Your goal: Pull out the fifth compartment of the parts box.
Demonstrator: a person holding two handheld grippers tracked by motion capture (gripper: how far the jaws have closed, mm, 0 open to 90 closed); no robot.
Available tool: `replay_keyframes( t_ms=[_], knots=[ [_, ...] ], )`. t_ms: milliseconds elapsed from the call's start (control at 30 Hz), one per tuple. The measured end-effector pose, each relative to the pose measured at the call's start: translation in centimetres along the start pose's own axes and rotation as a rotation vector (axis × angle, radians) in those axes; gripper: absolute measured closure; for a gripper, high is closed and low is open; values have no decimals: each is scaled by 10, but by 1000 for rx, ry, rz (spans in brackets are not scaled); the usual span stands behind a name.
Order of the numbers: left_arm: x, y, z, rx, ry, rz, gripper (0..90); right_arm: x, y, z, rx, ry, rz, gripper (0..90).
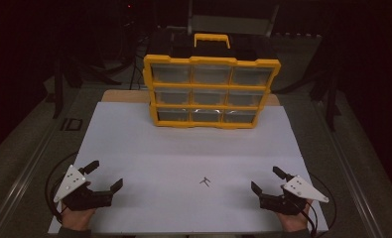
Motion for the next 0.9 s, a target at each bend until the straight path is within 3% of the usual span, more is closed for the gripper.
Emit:
replay_keyframes(
  t_ms=[333, 700, 900],
  knots=[
    [1, 2, 1, -4, -3, -3, 1, 0, 1, 0, -1, -7, 11, 75],
    [1, 0, 1, 11, -13, -11, 1, 0, -2, 4, 0, -24, -13, 73],
    [1, 3, 2, 3, -21, -3, 1, 1, 1, 3, -7, -8, 6, 73]
  ],
)
Point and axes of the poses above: each handheld gripper's, and its own axes: z roughly forward along the jaws, x roughly out of its top, y roughly to its right, the point moved 7 cm from there along z, roughly forward along the jaws, and after that the axes turned 2 degrees about -x, right-handed, at the moved point
